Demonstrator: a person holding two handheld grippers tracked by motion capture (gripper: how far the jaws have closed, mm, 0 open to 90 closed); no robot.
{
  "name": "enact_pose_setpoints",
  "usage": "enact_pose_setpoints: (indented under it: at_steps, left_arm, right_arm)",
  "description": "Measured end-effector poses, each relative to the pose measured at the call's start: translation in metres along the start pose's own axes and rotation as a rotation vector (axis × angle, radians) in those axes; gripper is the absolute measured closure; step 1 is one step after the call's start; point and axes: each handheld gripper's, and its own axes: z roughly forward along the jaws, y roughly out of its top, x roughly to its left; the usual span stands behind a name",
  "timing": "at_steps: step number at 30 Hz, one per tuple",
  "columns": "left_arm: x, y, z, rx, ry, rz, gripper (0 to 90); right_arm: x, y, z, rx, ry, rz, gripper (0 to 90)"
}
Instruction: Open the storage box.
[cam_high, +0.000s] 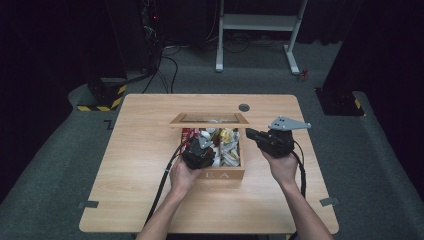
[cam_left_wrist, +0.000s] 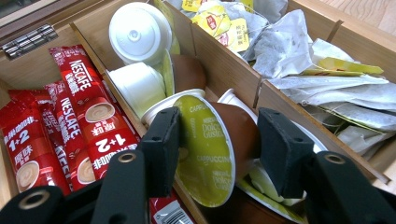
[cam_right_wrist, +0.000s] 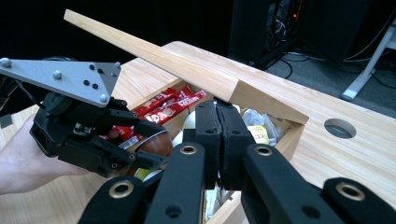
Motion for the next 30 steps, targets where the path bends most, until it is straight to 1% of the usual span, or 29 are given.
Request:
enact_pose_setpoints:
  at_steps: [2, 5, 10, 13, 17, 20, 24, 26, 28, 30]
  left_arm:
    - [0.001, 0.000, -0.001, -0.005, -0.011, -0.014, 52.0]
    - [0.003, -0.001, -0.003, -0.011, -0.022, -0.018, 54.1]
    - [0.002, 0.000, -0.006, -0.022, -0.022, -0.004, 57.0]
    - [0.002, 0.000, -0.008, -0.018, -0.022, 0.003, 57.7]
    - [0.001, 0.000, -0.009, -0.030, -0.024, 0.001, 58.3]
    - [0.001, 0.000, -0.011, -0.037, -0.038, -0.002, 58.7]
    - [0.001, 0.000, -0.012, -0.043, -0.045, -0.006, 58.9]
    - [0.001, 0.000, -0.013, -0.047, -0.046, 0.001, 58.9]
    - [0.001, 0.000, -0.015, -0.054, -0.050, 0.000, 58.9]
    - [0.000, 0.000, -0.017, -0.059, -0.043, 0.007, 59.0]
  right_arm:
    - [0.000, 0.000, 0.000, 0.000, 0.000, 0.000, 88.1]
    - [0.000, 0.000, 0.000, -0.003, 0.000, -0.002, 88.1]
    - [0.000, 0.000, 0.000, 0.000, -0.001, -0.003, 88.0]
    - [0.000, 0.000, 0.000, -0.002, -0.001, -0.002, 87.9]
    - [0.000, 0.000, 0.000, -0.001, -0.001, -0.003, 87.9]
    - [0.000, 0.000, 0.000, 0.000, 0.000, -0.003, 87.9]
    - [0.000, 0.000, 0.000, -0.002, 0.000, -0.002, 87.8]
    - [0.000, 0.000, 0.000, -0.001, 0.001, -0.002, 87.8]
    - [0.000, 0.000, 0.000, 0.001, 0.001, -0.002, 87.9]
    - [0.000, 0.000, 0.000, 0.000, 0.000, -0.002, 87.8]
